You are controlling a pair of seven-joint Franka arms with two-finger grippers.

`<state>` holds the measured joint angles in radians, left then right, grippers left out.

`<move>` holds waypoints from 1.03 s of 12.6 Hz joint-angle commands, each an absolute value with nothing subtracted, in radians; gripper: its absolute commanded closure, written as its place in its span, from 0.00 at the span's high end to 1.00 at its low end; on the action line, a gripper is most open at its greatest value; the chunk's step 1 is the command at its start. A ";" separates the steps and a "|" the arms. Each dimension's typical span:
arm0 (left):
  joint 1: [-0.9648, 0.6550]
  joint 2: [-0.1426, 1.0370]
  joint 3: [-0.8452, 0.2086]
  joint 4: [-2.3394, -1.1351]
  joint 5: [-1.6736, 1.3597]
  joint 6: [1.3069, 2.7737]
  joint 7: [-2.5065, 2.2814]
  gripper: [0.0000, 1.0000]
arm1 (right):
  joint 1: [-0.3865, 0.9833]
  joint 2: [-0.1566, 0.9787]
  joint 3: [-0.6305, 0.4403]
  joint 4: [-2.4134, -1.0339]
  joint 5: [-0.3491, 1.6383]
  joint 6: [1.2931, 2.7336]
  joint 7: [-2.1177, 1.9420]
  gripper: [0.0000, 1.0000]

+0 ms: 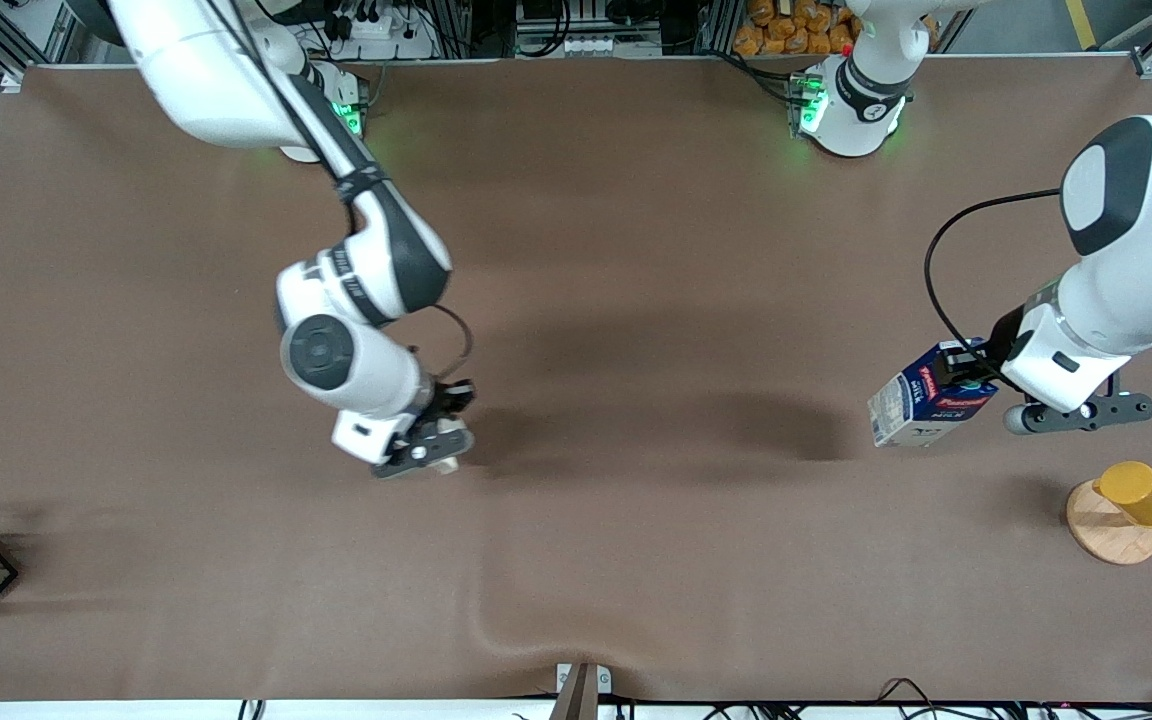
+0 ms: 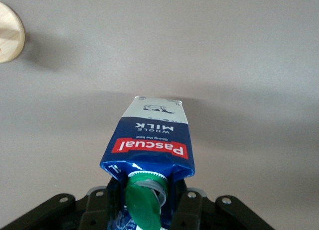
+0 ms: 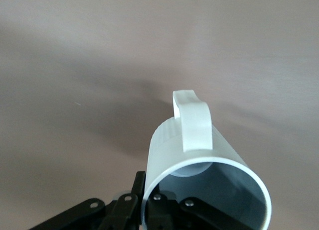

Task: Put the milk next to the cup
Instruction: 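Carry the mug and the carton toward the table middle with both grippers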

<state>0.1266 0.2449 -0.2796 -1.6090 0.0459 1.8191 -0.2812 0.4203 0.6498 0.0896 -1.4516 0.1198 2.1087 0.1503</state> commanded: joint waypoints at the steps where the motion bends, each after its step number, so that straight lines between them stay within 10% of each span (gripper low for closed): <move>1: 0.124 0.247 -0.313 -1.585 0.055 1.795 -0.362 0.39 | 0.489 0.731 0.084 -1.367 0.143 2.192 0.300 0.00; 7: 0.112 0.252 -0.386 -1.586 0.058 1.795 -0.495 0.39 | 0.558 0.799 0.083 -1.327 0.141 2.256 0.406 0.00; 8: 0.092 0.252 -0.388 -1.589 0.058 1.795 -0.524 0.39 | 0.563 0.804 0.083 -1.328 0.140 2.256 0.405 0.19; 9: 0.074 0.256 -0.388 -1.592 0.058 1.793 -0.547 0.39 | 0.566 0.804 0.083 -1.331 0.140 2.256 0.408 0.87; 13: -0.035 0.278 -0.390 -1.592 0.057 1.790 -0.670 0.39 | 0.569 0.787 0.081 -1.328 0.141 2.253 0.431 1.00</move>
<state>0.0184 0.2646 -0.3895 -1.6055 0.0459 1.8067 -0.6040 0.5657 0.7860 0.0893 -1.3569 0.1317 2.2667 0.4048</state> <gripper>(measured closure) 0.573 0.471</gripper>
